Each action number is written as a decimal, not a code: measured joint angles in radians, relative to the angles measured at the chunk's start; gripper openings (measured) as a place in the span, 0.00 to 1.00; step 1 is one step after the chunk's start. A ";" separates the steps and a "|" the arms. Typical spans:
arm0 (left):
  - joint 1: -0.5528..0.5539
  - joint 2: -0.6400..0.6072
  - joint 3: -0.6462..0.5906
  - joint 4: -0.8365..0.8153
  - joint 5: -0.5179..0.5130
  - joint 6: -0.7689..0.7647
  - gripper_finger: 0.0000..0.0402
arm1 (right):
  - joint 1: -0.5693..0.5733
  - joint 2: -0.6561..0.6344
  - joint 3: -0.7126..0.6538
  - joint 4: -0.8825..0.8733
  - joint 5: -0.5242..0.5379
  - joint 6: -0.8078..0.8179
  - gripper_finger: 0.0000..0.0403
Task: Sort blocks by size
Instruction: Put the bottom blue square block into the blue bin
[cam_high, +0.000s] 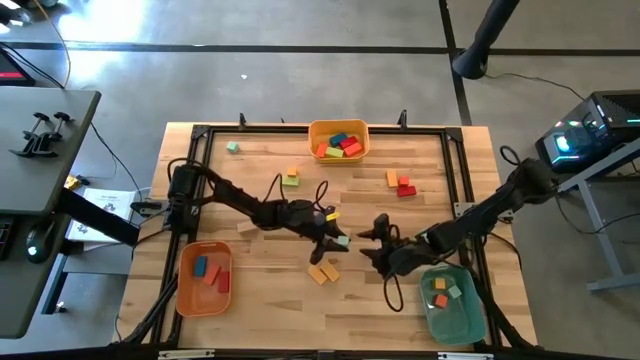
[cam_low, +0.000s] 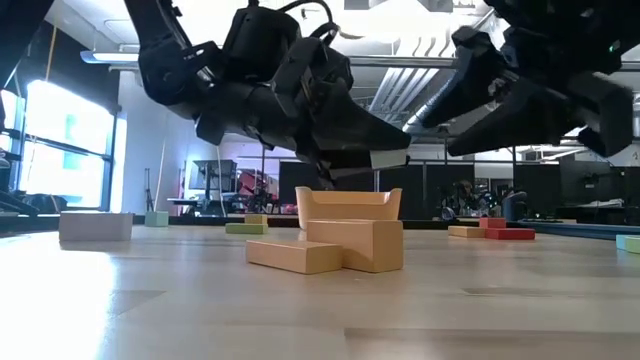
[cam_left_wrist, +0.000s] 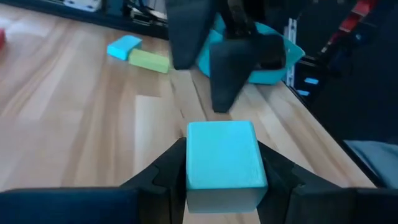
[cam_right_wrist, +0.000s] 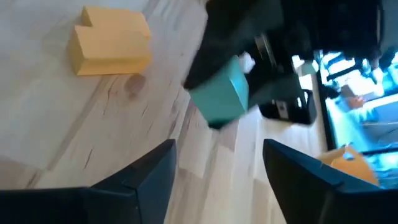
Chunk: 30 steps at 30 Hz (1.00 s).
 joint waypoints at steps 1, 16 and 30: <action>0.002 0.000 0.000 0.003 0.000 -0.003 0.30 | -0.003 0.008 0.000 0.018 0.020 -0.022 0.59; 0.010 -0.002 0.002 0.084 -0.008 -0.012 0.30 | -0.019 0.214 0.000 0.412 0.155 -0.310 0.59; 0.010 -0.002 0.001 0.107 0.003 -0.045 0.31 | -0.015 0.254 0.000 0.497 0.234 -0.321 0.32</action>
